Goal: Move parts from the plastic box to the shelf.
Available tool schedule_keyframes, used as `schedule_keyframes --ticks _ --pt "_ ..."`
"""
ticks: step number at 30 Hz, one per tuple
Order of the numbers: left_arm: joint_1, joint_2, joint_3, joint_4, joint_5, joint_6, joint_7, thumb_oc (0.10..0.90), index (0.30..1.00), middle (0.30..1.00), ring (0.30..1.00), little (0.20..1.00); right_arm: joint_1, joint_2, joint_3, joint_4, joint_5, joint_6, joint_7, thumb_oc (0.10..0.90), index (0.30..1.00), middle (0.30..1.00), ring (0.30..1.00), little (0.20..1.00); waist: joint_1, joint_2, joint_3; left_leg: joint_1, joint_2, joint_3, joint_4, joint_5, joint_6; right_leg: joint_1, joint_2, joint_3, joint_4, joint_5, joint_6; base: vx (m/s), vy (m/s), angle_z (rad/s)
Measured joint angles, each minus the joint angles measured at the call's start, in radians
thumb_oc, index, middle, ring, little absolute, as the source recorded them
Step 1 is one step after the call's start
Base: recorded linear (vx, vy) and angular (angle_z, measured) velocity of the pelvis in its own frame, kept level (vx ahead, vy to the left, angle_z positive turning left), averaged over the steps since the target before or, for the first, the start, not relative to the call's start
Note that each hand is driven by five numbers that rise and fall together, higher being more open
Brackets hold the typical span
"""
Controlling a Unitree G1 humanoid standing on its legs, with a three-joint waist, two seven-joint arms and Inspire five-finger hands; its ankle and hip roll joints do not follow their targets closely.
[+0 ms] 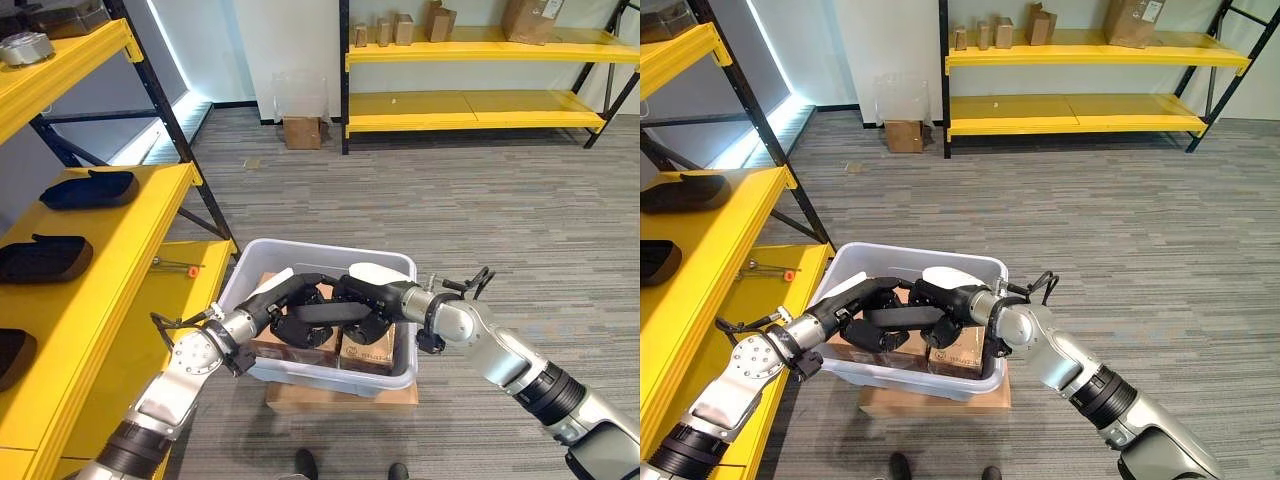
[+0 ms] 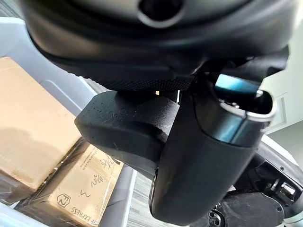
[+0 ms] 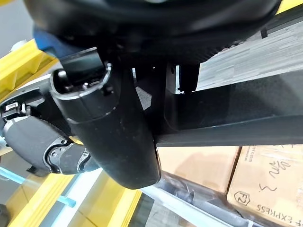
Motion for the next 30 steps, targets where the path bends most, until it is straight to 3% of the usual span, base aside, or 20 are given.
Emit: schedule_keyframes --ticks 19,20,30 --pt "0.0 -0.001 0.001 0.0 -0.006 0.0 0.005 0.4 0.3 0.3 0.3 0.3 0.0 -0.006 -0.001 0.0 0.022 0.0 -0.008 0.4 0.3 0.3 0.3 0.3 0.001 0.0 0.0 0.0 0.0 0.002 0.0 0.0 0.0 0.0 0.0 0.002 -0.003 0.0 0.0 0.0 0.0 0.0" --pt "0.0 -0.001 0.001 0.0 -0.006 0.0 0.005 0.4 0.3 0.3 0.3 0.3 0.0 -0.006 -0.001 0.0 0.022 0.0 -0.008 0.9 1.0 1.0 1.0 1.0 0.001 0.0 0.0 0.0 0.0 0.002 0.0 0.0 0.0 0.0 0.0 0.002 -0.003 0.0 0.0 0.0 0.0 0.0" --pt "0.008 -0.042 0.0 0.013 -0.08 0.022 0.024 0.4 0.3 0.3 0.3 0.3 0.0 0.021 -0.053 0.0 0.102 0.006 -0.088 0.9 1.0 1.0 1.0 1.0 0.0 0.001 0.001 0.003 0.0 0.007 0.0 -0.001 0.001 0.0 0.0 0.006 -0.003 0.0 0.0 0.0 0.0 0.0"
